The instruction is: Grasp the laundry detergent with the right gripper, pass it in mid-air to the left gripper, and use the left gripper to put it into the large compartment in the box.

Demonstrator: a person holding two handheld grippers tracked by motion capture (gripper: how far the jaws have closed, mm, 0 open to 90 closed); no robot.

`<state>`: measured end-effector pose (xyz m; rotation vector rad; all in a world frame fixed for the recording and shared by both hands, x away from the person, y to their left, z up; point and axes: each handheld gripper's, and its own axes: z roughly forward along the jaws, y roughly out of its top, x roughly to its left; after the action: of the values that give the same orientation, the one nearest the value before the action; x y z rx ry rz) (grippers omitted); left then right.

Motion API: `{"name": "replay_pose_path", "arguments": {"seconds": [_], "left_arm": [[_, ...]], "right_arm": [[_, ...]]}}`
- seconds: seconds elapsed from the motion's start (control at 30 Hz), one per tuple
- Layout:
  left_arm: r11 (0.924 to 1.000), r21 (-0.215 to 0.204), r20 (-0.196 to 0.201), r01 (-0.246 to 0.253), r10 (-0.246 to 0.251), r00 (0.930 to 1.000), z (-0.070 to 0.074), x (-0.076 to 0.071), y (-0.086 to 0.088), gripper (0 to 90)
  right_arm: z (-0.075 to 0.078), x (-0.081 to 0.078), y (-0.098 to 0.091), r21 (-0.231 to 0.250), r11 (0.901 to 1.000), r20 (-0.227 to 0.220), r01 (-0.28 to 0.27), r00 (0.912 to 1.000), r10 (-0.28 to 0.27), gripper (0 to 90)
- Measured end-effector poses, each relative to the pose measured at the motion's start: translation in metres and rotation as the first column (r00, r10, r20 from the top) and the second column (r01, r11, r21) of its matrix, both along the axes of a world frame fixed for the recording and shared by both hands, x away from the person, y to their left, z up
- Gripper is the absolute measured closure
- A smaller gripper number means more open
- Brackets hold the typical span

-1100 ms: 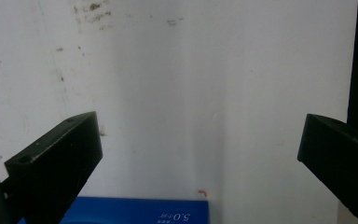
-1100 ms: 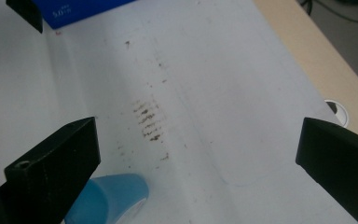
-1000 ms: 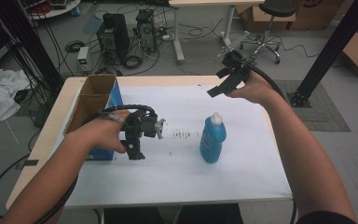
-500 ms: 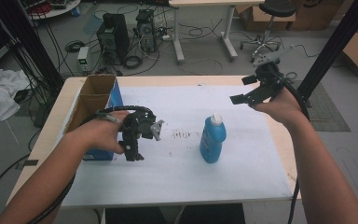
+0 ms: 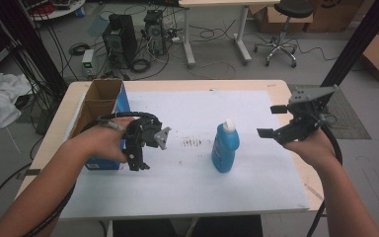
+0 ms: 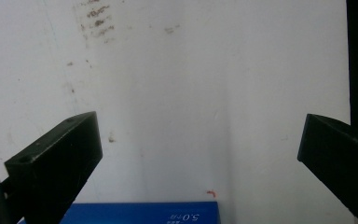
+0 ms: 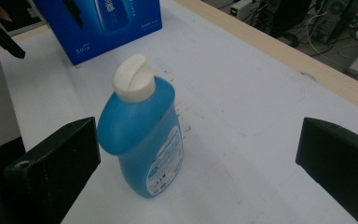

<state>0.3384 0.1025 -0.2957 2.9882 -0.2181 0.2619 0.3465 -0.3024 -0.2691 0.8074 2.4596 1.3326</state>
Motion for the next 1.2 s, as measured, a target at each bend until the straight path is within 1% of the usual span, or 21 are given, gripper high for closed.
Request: {"name": "replay_pose_path", "arguments": {"seconds": [0.03, 0.1, 0.13, 0.2, 0.23, 0.27, 0.33, 0.43, 0.53, 0.63, 0.67, 0.7, 0.77, 0.87, 0.9, 0.93, 0.97, 1.03, 1.1, 1.13, 1.2], "left_arm": [[1.0000, -0.002, 0.001, 0.002, -0.002, 1.0000, 0.000, 0.000, 0.000, 0.1], [1.0000, -0.006, 0.002, -0.001, 0.001, 1.0000, 0.000, -0.001, 0.001, 0.1], [1.0000, -0.007, 0.003, 0.000, 0.000, 1.0000, 0.000, -0.001, 0.001, 0.1], [0.9999, -0.009, 0.008, 0.005, -0.005, 1.0000, 0.000, -0.001, 0.001, 0.1], [0.9999, -0.010, 0.006, 0.002, -0.002, 1.0000, 0.000, -0.001, 0.001, 0.1], [0.9999, -0.010, 0.008, 0.002, -0.002, 1.0000, 0.001, -0.002, 0.000, 0.1], [0.9999, -0.012, 0.009, 0.004, -0.004, 1.0000, 0.001, -0.002, 0.000, 0.1], [0.9999, -0.013, 0.009, 0.006, -0.006, 0.9999, 0.002, -0.002, -0.001, 0.1], [0.9998, -0.018, 0.010, 0.008, -0.007, 0.9999, 0.002, -0.002, -0.001, 0.1], [0.9998, -0.017, 0.008, 0.010, -0.010, 0.9999, 0.001, -0.002, -0.003, 0.1], [0.9998, -0.017, 0.008, 0.010, -0.010, 0.9999, 0.001, -0.002, -0.003, 0.1], [0.9998, -0.018, 0.008, 0.012, -0.011, 0.9999, 0.001, -0.002, -0.004, 0.1], [0.9997, -0.016, 0.010, 0.017, -0.017, 0.9998, 0.001, -0.001, -0.005, 0.1], [0.9997, -0.016, 0.008, 0.017, -0.017, 0.9998, 0.001, -0.002, -0.007, 0.1], [0.9996, -0.013, 0.010, 0.024, -0.024, 0.9997, 0.001, -0.002, -0.008, 0.1], [0.9998, -0.009, 0.009, 0.020, -0.020, 0.9998, 0.001, -0.002, -0.008, 0.1], [0.9998, -0.006, 0.009, 0.019, -0.019, 0.9998, 0.001, -0.002, -0.008, 0.1], [0.9999, -0.007, 0.007, 0.013, -0.013, 0.9999, 0.002, -0.002, -0.009, 0.1], [0.9999, -0.006, 0.012, 0.016, -0.016, 0.9998, 0.003, -0.001, -0.009, 0.1], [0.9998, -0.010, 0.014, 0.016, -0.016, 0.9998, 0.004, -0.001, -0.009, 0.1], [0.9998, -0.015, 0.015, 0.016, -0.016, 0.9998, 0.005, -0.002, -0.009, 0.1]], "right_arm": [[-0.008, -0.009, -0.004, 0.004, 0.9999, 0.004, 0.010, 0.9999, -0.010, 0.0], [-0.016, -0.017, -0.007, 0.018, 0.9996, 0.015, 0.022, 0.9996, -0.022, 0.0], [-0.016, -0.017, -0.007, 0.018, 0.9996, 0.015, 0.022, 0.9996, -0.022, 0.0], [-0.027, -0.029, -0.008, 0.026, 0.9985, 0.042, 0.048, 0.9979, -0.049, 0.0], [-0.027, -0.029, -0.008, 0.026, 0.9985, 0.042, 0.048, 0.9979, -0.049, 0.0], [-0.034, -0.036, -0.007, 0.037, 0.9977, 0.055, 0.057, 0.9967, -0.059, 0.0], [-0.037, -0.039, -0.006, 0.038, 0.9972, 0.061, 0.065, 0.9959, -0.067, 0.0], [-0.052, -0.049, 0.002, 0.051, 0.9956, 0.081, 0.079, 0.9932, -0.083, 0.0], [-0.059, -0.052, 0.006, 0.066, 0.9943, 0.091, 0.083, 0.9919, -0.089, 0.0], [-0.074, -0.059, 0.012, 0.108, 0.9895, 0.106, 0.096, 0.9885, -0.108, 0.0], [-0.074, -0.059, 0.012, 0.108, 0.9895, 0.106, 0.096, 0.9885, -0.108, 0.0], [-0.081, -0.062, 0.015, 0.122, 0.9860, 0.115, 0.113, 0.9851, -0.127, 0.0], [-0.088, -0.064, 0.018, 0.109, 0.9869, 0.125, 0.119, 0.9833, -0.132, 0.0], [-0.093, -0.066, 0.020, 0.114, 0.9857, 0.132, 0.124, 0.9815, -0.139, 0.0], [-0.095, -0.067, 0.020, 0.119, 0.9838, 0.137, 0.135, 0.9790, -0.151, 0.0], [-0.099, -0.070, 0.019, 0.140, 0.9792, 0.144, 0.147, 0.9754, -0.167, 0.0], [-0.099, -0.070, 0.019, 0.140, 0.9792, 0.144, 0.147, 0.9754, -0.167, 0.0], [-0.105, -0.074, 0.021, 0.158, 0.9726, 0.154, 0.170, 0.9687, -0.195, 0.0], [-0.107, -0.075, 0.023, 0.164, 0.9706, 0.158, 0.176, 0.9667, -0.202, 0.0], [-0.114, -0.077, 0.028, 0.165, 0.9684, 0.158, 0.187, 0.9642, -0.213, 0.0], [-0.117, -0.077, 0.031, 0.162, 0.9684, 0.158, 0.190, 0.9637, -0.215, 0.0]]}}
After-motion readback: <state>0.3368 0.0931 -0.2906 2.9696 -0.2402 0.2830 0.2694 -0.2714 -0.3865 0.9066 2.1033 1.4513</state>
